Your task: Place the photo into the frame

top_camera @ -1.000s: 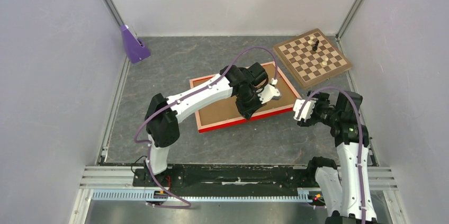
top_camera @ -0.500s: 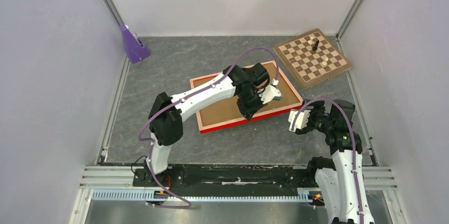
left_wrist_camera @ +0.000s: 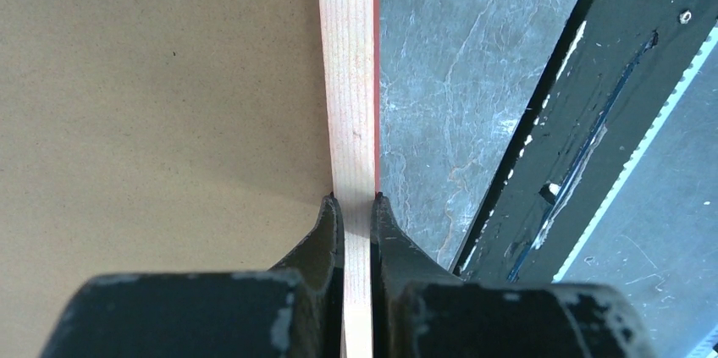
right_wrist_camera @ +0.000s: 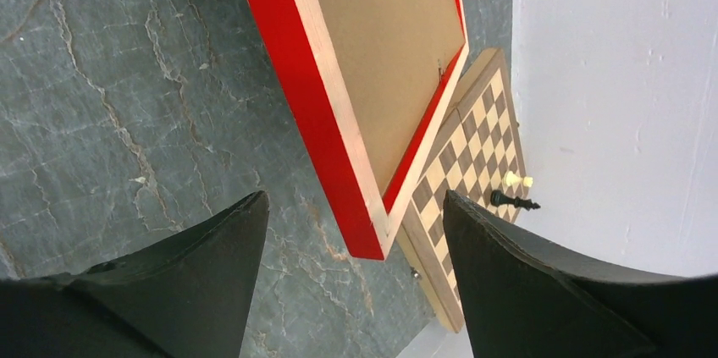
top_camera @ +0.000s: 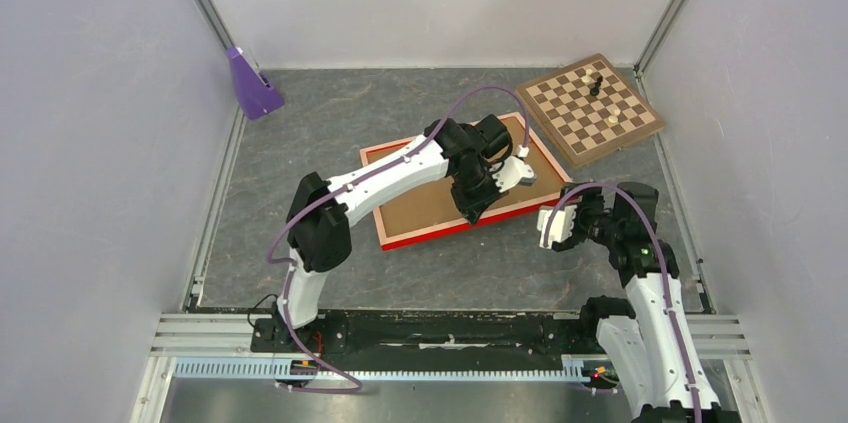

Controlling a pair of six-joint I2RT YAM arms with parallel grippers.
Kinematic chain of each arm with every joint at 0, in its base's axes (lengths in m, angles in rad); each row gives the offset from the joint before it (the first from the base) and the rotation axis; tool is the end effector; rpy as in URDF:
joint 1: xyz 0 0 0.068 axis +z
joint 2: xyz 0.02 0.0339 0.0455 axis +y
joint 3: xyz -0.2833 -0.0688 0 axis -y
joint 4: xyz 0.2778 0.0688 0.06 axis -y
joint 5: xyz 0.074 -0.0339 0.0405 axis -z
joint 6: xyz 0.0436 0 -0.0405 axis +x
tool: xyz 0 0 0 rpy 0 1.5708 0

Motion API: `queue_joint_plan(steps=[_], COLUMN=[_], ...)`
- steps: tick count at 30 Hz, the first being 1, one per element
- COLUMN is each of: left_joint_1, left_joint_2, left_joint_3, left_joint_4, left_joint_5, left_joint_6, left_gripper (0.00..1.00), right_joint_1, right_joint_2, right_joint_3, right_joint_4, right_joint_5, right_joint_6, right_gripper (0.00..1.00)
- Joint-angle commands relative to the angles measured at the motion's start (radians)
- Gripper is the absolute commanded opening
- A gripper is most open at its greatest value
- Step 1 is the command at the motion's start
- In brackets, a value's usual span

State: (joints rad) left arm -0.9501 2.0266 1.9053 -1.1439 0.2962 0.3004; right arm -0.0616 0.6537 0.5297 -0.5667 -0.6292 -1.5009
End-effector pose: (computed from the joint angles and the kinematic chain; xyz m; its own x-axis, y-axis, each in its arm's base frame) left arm 0.2587 -0.3837 0.2835 -0.2845 0.8845 -0.3698 0.9561 0.2336 -0.1769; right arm 0.1637 0.0156 0.2414 0.3576 -0.8301 -0.4278 -0.6625 0.0974 -0.7427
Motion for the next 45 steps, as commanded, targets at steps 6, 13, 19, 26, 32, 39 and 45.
queue_joint_plan(steps=[6,13,19,26,32,39,45], left_joint_1=[0.006,0.010,0.011,0.010,0.011,0.013,0.021], left_joint_2=[0.013,0.032,0.044,0.038,0.037,0.040,0.028], left_joint_3=[0.076,0.124,0.146,0.153,0.155,0.169,0.171], left_joint_4=[-0.003,-0.033,-0.056,-0.068,-0.077,-0.093,-0.097], left_joint_5=[0.067,0.098,0.109,0.110,0.121,0.128,0.116], left_joint_6=[0.023,0.026,0.035,0.044,0.056,0.062,0.067], left_gripper=[0.02,0.02,0.02,0.02,0.02,0.02,0.02], right_joint_1=[0.037,0.088,0.122,0.158,0.193,0.252,0.260], right_joint_2=[0.024,0.051,0.074,0.101,0.115,0.130,0.125], right_joint_3=[-0.039,-0.091,-0.137,-0.128,-0.148,-0.175,-0.145], right_joint_4=[0.132,0.221,0.344,0.403,0.451,0.502,0.499], right_joint_5=[0.045,0.092,0.156,0.190,0.208,0.259,0.294], right_joint_6=[-0.010,-0.012,-0.001,0.008,0.019,0.032,0.112], right_gripper=[0.79,0.78,0.74,0.67,0.57,0.43,0.32])
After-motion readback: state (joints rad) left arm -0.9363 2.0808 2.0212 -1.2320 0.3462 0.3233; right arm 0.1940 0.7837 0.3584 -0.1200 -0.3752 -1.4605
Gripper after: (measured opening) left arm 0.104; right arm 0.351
